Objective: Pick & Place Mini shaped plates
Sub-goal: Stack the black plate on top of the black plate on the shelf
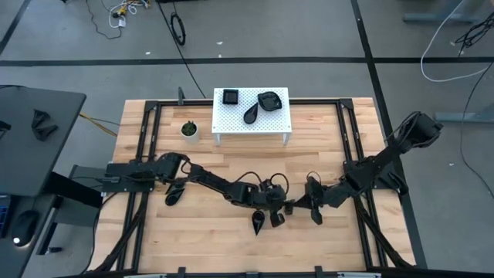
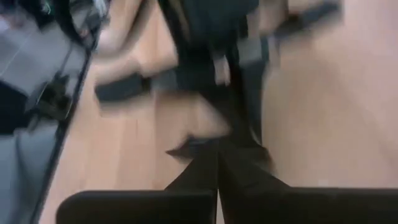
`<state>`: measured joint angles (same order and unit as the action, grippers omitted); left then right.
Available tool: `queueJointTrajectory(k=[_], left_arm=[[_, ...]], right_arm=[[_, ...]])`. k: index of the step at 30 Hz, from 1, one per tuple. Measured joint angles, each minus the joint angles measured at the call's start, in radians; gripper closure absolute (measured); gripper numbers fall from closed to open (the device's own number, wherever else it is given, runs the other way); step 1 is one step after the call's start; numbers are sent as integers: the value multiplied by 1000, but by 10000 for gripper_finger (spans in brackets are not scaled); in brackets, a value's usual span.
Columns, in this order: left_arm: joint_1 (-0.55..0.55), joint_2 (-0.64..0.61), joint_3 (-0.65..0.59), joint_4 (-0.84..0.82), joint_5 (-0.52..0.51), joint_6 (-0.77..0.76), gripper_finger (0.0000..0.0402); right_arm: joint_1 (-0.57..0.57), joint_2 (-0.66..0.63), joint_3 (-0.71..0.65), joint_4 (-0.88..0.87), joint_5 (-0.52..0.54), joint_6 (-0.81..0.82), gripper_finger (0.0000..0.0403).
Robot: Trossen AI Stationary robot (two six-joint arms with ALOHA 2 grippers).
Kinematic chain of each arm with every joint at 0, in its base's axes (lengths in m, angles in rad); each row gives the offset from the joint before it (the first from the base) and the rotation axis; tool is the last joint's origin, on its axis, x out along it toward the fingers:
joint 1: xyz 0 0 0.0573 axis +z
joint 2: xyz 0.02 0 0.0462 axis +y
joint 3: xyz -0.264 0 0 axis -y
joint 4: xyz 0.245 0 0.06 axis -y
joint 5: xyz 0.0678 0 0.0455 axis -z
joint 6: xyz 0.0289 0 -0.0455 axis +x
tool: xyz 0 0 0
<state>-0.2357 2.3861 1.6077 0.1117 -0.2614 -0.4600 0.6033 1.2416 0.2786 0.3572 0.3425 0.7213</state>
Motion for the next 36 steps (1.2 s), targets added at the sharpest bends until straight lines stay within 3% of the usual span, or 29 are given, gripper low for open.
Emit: queueJointTrajectory(k=[5,9,18,23,28,32,36], left_arm=[[27,9,-1,124,36,7,397],[27,9,-1,112,7,9,397],[-21,-30,7,-223,-208,-129,397],[-80,-117,-5,-501,-404,-241,397],[-149,-203,2,-707,-514,-425,397],[-207,-205,-2,-745,-537,-517,397],[-251,-207,0,-716,-549,-537,397]], right_arm=[[-32,19,7,63,60,-74,401],[-49,53,7,50,100,-86,401],[40,-14,8,-49,76,-100,401],[58,-106,8,-320,13,72,391],[60,-128,8,-514,-98,227,341],[85,-99,8,-512,-132,289,308],[85,-19,6,-359,-99,254,311]])
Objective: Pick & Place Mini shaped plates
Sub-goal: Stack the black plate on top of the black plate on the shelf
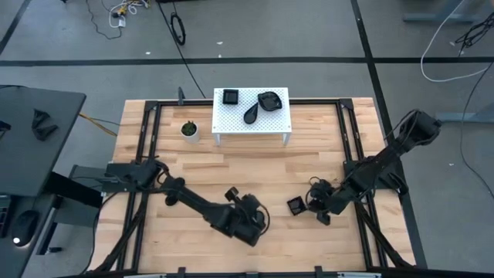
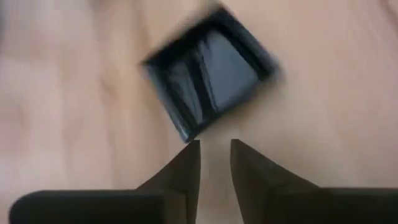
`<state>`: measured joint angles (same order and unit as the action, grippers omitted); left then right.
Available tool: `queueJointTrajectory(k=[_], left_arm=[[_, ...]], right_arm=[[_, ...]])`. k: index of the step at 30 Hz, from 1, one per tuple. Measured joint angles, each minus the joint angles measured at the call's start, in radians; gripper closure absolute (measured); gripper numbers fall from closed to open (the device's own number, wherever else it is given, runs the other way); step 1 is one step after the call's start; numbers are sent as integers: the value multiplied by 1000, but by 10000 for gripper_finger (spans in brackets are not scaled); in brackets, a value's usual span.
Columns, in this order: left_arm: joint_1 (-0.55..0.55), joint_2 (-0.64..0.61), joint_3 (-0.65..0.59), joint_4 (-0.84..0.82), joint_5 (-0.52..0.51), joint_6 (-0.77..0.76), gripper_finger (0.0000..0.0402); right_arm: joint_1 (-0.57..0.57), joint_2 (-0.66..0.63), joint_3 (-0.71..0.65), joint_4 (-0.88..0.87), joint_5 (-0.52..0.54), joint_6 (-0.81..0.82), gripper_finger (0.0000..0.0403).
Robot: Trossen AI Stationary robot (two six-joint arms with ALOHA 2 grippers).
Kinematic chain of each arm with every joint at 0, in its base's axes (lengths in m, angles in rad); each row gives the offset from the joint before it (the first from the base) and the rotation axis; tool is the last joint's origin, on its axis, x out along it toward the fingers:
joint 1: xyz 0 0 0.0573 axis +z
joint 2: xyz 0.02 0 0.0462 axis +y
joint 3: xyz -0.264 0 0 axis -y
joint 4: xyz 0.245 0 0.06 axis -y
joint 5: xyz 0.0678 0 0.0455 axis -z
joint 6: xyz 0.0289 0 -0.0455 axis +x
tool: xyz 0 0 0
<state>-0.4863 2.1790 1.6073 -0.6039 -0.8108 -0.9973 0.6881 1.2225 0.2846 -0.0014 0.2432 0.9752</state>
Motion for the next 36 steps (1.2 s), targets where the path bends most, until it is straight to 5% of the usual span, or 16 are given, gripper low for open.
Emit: queueJointTrajectory(k=[8,16,22,29,36], left_arm=[[-24,1,1,93,-30,51,397],[3,1,1,153,-19,102,397],[28,5,2,265,54,129,380],[115,71,3,479,211,114,302],[206,106,0,470,402,-45,275]], right_arm=[[-138,287,17,571,75,-231,360],[-257,426,174,593,128,-487,374],[-227,211,187,271,282,-522,376],[-17,-126,186,-414,451,-158,399],[186,-213,187,-547,564,15,390]])
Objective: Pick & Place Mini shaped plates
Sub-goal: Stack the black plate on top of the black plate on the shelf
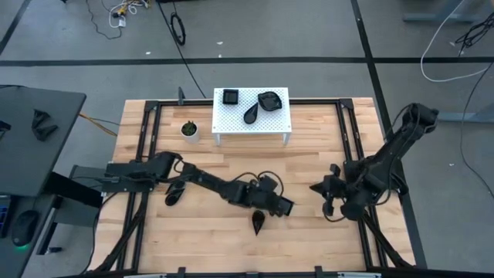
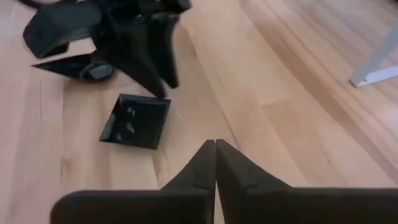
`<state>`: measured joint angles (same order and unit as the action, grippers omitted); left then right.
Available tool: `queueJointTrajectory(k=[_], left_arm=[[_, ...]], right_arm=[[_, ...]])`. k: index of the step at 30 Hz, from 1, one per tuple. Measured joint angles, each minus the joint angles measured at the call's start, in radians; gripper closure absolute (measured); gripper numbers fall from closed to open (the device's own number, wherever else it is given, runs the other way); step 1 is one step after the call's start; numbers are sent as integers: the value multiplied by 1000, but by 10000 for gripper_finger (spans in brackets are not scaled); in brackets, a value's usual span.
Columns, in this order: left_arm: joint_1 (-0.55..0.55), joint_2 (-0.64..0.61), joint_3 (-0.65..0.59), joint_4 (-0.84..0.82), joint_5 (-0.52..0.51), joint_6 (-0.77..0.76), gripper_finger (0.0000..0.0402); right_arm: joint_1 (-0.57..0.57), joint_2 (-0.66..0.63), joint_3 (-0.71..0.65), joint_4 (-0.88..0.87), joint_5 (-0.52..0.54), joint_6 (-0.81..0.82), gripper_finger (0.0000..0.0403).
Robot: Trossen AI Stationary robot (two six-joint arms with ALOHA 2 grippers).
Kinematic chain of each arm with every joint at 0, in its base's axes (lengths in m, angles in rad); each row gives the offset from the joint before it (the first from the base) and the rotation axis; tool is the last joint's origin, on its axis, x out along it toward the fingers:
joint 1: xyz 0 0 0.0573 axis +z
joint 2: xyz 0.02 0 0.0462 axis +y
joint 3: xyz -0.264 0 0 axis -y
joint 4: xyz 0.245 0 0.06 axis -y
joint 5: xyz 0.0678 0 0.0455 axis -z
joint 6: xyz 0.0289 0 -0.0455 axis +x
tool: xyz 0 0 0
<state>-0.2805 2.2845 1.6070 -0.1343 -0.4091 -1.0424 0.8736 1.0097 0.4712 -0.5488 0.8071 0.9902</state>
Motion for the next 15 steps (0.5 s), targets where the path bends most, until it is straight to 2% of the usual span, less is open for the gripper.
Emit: queueJointTrajectory(k=[6,15], left_arm=[[-11,7,3,2,16,0,275],[-21,20,3,-14,12,14,281]], right_arm=[[54,18,-1,11,51,23,397],[56,20,0,25,74,22,391]])
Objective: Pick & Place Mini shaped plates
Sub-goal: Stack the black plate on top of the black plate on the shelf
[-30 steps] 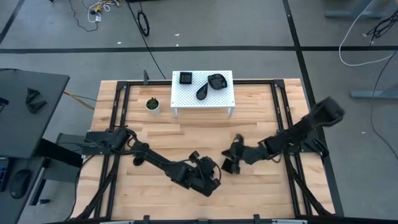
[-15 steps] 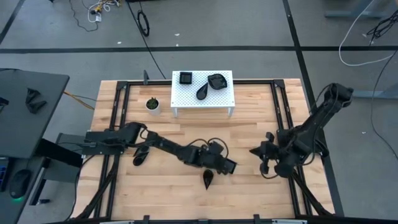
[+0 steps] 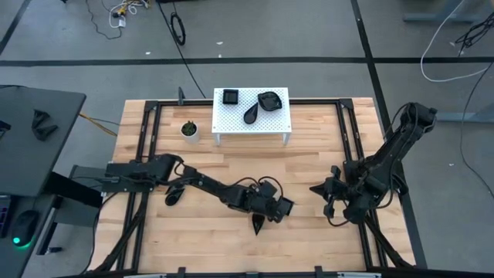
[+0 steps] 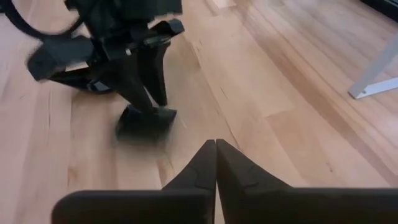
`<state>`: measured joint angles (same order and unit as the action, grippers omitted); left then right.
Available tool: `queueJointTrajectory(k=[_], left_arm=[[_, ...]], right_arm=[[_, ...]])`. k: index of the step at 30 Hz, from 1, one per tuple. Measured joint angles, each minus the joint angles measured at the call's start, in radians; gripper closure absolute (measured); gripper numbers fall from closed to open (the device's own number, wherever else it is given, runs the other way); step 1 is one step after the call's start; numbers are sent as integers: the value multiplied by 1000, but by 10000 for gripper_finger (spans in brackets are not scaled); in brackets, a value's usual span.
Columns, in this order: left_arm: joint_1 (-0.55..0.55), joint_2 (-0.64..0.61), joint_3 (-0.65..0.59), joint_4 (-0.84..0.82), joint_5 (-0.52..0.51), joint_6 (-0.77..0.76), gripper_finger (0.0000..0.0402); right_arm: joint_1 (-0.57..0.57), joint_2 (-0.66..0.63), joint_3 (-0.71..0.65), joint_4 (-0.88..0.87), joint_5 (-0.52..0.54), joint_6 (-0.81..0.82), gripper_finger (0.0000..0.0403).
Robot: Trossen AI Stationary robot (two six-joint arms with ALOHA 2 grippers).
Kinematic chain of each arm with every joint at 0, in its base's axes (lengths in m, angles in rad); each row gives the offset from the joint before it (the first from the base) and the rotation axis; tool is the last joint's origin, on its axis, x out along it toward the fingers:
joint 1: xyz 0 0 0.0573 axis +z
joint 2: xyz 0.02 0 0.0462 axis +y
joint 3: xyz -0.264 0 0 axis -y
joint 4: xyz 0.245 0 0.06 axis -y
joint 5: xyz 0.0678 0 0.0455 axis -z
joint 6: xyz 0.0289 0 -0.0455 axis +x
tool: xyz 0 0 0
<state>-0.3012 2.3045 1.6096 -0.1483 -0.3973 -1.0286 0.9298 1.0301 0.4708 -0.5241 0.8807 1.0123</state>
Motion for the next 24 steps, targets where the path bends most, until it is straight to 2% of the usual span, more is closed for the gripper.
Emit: queueJointTrajectory(k=[6,16,20,24], left_arm=[[8,11,1,8,29,3,313],[6,11,-1,13,-4,27,392],[8,11,-1,14,-6,29,391],[8,11,-1,16,-10,30,381]], right_arm=[[0,0,0,2,1,-5,392],[0,0,0,4,0,-18,394],[-1,2,-3,28,-46,23,392],[-6,27,-56,182,-153,-28,392]])
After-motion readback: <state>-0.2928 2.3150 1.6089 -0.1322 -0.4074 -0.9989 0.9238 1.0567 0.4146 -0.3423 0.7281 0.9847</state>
